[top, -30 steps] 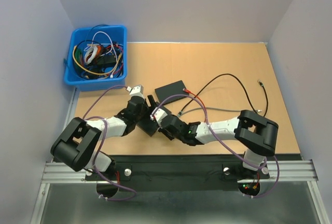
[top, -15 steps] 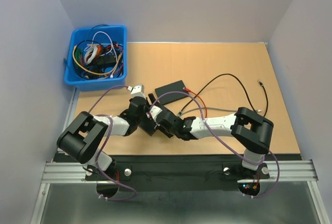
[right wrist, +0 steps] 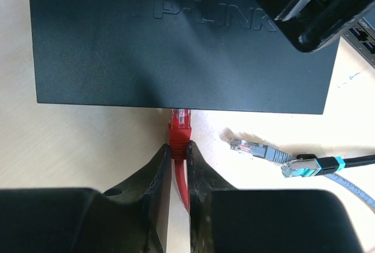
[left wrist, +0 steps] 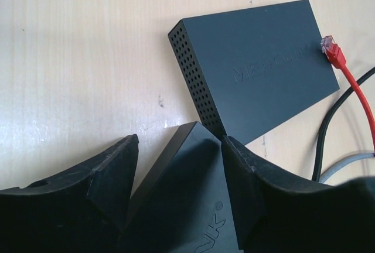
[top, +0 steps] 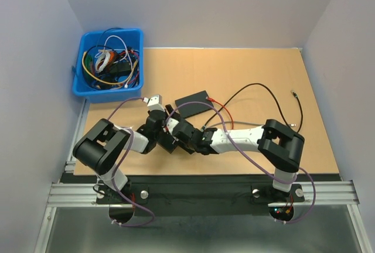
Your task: Insert the plug into the switch port
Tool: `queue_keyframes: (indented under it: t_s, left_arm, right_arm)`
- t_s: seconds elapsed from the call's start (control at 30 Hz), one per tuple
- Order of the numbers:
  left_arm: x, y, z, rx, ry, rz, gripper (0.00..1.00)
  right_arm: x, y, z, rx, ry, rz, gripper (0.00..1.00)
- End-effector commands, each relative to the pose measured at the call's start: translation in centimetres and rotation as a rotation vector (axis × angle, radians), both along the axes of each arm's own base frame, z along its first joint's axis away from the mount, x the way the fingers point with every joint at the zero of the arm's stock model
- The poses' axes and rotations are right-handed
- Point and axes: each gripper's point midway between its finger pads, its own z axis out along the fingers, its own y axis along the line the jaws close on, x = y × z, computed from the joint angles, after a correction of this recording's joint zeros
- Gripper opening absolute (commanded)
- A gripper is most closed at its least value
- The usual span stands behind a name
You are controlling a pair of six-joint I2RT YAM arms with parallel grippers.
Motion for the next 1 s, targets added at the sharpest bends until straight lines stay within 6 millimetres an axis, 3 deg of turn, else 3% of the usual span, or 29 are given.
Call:
queue_keyframes:
  t_s: [0.0, 0.2, 0.6, 0.83, 0.97]
  left_arm:
    - [-12.2, -1.3, -9.4, 0.028, 0.482, -0.217, 0.56]
    - [-12.9, -0.9, -10.6, 0.034, 0.504, -0.215, 0.40]
    - [-15.3, -0.7, -12.3, 0.004, 0.531, -0.230, 0.36]
    - [-15.3, -0.6, -12.5, 0.013, 0.527, -0.218, 0.33]
    - [-15.4, -0.4, -12.7, 0.023, 0.530, -0.211, 0.32]
  right_arm:
    - [7.3, 9.7, 13.3, 0.503, -0.296, -0.052, 0.00]
    - [7.9, 10.0, 14.7, 0.538, -0.330, -0.072, 0.00]
    - [9.4, 10.4, 18.8, 0.604, -0.391, -0.095, 0.00]
    - [10.1, 12.1, 23.5, 0.710, -0.419, -0.075, 0.01]
    - [10.4, 12.9, 24.5, 0.743, -0.421, -0.074, 0.00]
